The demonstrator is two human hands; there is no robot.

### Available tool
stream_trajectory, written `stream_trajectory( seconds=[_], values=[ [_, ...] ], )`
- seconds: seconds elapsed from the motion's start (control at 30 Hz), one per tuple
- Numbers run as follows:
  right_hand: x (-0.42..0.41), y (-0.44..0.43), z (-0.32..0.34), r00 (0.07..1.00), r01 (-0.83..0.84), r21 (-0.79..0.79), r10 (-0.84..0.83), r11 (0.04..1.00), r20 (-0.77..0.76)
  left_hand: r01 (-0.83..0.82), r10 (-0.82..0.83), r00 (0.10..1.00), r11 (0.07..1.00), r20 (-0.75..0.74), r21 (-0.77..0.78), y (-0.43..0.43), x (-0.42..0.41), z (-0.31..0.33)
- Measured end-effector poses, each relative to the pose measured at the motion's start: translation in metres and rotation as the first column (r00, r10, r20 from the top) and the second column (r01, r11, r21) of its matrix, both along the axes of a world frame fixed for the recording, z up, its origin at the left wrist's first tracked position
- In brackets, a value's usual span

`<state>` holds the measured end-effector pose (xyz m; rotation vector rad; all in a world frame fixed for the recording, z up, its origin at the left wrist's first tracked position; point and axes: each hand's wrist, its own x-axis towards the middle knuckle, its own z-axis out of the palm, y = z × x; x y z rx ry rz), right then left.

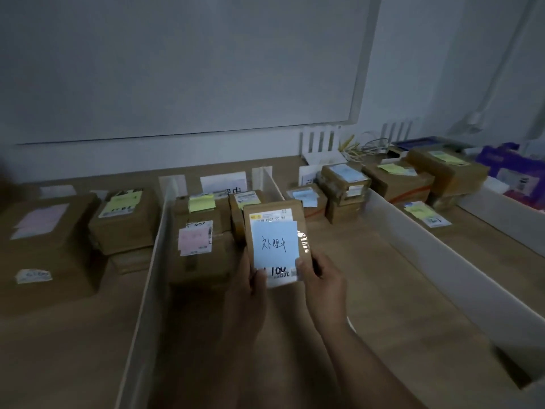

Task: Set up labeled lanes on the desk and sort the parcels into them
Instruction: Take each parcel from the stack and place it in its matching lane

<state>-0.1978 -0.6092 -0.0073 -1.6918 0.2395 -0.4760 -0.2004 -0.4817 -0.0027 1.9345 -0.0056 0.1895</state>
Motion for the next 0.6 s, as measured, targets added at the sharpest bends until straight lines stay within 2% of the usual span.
stream_trajectory(
  seconds=[0.23, 0.6],
  values=[
    [0.054, -0.002, -0.036, 0.986, -0.095, 0.05, 0.1, 0.994, -0.133, -0.052, 0.055, 0.994, 0.998, -0.091, 0.028, -0.003, 0.045, -0.032],
    [0.133, 0.009, -0.07, 0.929, -0.167, -0.113, 0.118, 0.98, -0.351, -0.089, 0.108, 0.948, 0.993, -0.298, 0.079, -0.001, 0.113, -0.081]
  ],
)
